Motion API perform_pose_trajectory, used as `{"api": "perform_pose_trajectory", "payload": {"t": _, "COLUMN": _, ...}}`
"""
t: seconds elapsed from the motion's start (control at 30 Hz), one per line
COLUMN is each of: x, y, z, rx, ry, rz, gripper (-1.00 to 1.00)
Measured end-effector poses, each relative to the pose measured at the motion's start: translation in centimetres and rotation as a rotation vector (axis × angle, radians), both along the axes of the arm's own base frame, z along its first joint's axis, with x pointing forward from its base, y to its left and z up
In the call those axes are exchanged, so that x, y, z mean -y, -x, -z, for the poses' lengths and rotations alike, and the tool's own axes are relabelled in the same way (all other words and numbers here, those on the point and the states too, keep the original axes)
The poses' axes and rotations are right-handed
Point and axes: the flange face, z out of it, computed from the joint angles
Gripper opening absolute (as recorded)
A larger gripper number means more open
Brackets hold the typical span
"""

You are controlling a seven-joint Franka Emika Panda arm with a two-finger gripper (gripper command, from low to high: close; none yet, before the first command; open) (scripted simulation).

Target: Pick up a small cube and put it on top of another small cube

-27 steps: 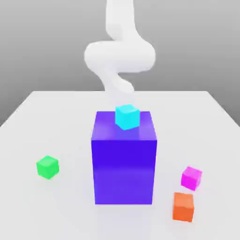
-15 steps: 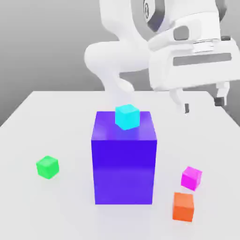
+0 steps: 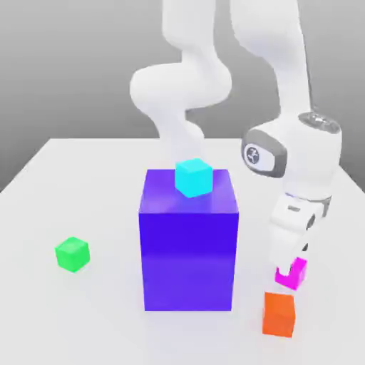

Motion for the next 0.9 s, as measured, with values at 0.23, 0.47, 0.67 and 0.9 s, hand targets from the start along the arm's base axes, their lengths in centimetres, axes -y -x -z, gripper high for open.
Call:
{"api": "perform_pose_trajectory", "payload": {"t": 0.23, "x": 0.0, "y": 0.1, "z": 0.8, "rx": 0.000, "ry": 0.001, "rz": 0.000, "gripper": -1.00}}
{"api": "perform_pose_trajectory", "payload": {"t": 0.47, "x": 0.0, "y": 0.0, "z": -4.5, "rx": 0.001, "ry": 0.002, "rz": 0.000, "gripper": -1.00}}
{"api": "perform_pose_trajectory", "payload": {"t": 0.67, "x": -2.7, "y": -2.8, "z": -6.8, "rx": 0.010, "ry": -0.024, "rz": -0.120, "gripper": -1.00}}
{"api": "perform_pose_trajectory", "payload": {"t": 0.9, "x": 4.6, "y": -10.0, "z": -7.9, "rx": -0.018, "ry": -0.053, "rz": 0.297, "gripper": -1.00}}
